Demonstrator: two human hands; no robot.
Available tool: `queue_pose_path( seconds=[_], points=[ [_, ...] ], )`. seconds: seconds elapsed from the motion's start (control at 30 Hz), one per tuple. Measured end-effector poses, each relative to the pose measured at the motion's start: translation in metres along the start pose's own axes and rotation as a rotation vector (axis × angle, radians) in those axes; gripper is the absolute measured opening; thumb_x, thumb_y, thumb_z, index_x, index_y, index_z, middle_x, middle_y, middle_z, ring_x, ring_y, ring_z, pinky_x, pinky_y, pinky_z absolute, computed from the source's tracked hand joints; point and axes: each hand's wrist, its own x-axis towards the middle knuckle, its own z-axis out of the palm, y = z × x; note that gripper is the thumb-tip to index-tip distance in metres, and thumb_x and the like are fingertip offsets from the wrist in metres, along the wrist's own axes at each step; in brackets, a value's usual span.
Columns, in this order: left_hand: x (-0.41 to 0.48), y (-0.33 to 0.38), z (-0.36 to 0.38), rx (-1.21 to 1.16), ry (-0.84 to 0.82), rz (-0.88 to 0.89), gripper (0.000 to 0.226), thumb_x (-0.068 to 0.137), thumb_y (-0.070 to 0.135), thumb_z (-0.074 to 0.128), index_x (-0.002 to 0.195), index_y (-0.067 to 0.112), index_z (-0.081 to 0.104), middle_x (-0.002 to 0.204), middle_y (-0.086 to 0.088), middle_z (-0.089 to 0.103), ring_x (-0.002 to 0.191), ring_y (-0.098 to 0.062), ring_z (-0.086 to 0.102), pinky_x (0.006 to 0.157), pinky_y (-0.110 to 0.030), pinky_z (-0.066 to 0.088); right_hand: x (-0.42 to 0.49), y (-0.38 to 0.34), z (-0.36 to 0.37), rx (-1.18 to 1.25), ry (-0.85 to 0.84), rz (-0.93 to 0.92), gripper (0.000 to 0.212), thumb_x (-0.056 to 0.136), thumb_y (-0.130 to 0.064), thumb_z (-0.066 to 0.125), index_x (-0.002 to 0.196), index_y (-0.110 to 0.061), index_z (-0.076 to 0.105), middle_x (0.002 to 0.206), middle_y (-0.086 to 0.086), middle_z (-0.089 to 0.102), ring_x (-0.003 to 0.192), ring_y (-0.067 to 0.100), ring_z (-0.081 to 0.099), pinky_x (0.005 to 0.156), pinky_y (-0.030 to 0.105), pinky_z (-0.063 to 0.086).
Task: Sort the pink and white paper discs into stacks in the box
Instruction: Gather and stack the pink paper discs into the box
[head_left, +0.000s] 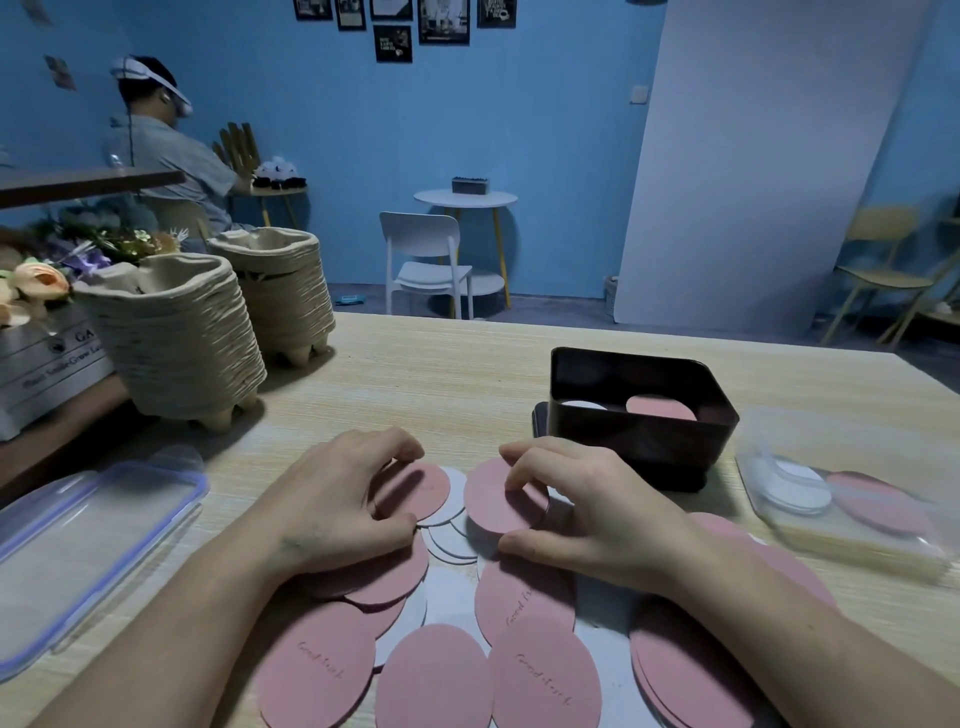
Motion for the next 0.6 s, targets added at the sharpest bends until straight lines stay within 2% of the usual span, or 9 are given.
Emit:
queue_pose_path(
  seconds=[0.2,0.3,0.4,0.6],
  points=[
    [-0.001,0.002,-0.001,-0.118,0.067,0.022,0.042,0.071,0.051,0.071,0.109,0.035,0.063,0.102,0.02,0.067,0.1,-0.003,0.064,0.086,-0.031,0.054,-0.001,0.001,0.0,-0.011,-0.006,-0.01,0.037,0.084,-0.049,0.082,0.1,-0.02,0.065,0.133,0.0,0.065,0.138,-0.002,0.049,0.102,0.021,0.046],
    [0.0,0.009,0.002,-0.212,0.125,0.121,0.04,0.073,0.047,0.076,0.107,0.028,0.068,0.107,0.017,0.07,0.105,-0.006,0.066,0.087,-0.025,0.052,-0.002,0.002,0.001,-0.01,-0.003,-0.023,0.039,0.084,-0.055,0.079,0.1,-0.021,0.066,0.136,0.002,0.065,0.132,0.001,0.054,0.103,0.018,0.045],
    [0.002,0.019,0.009,-0.234,0.142,0.226,0.035,0.075,0.043,0.079,0.102,0.023,0.067,0.112,0.012,0.072,0.104,-0.009,0.067,0.086,-0.026,0.051,-0.001,0.002,0.002,0.003,0.002,-0.033,0.041,0.083,-0.057,0.076,0.1,-0.021,0.067,0.134,0.003,0.066,0.126,0.005,0.058,0.102,0.016,0.045],
    [0.005,0.029,0.013,-0.237,0.166,0.306,0.032,0.081,0.044,0.078,0.094,0.018,0.065,0.113,0.012,0.071,0.1,-0.005,0.066,0.085,-0.026,0.052,0.001,0.0,0.005,0.056,0.041,-0.01,0.047,0.082,-0.058,0.08,0.111,-0.031,0.054,0.124,-0.009,0.067,0.108,0.004,0.064,0.091,0.031,0.054]
  ],
)
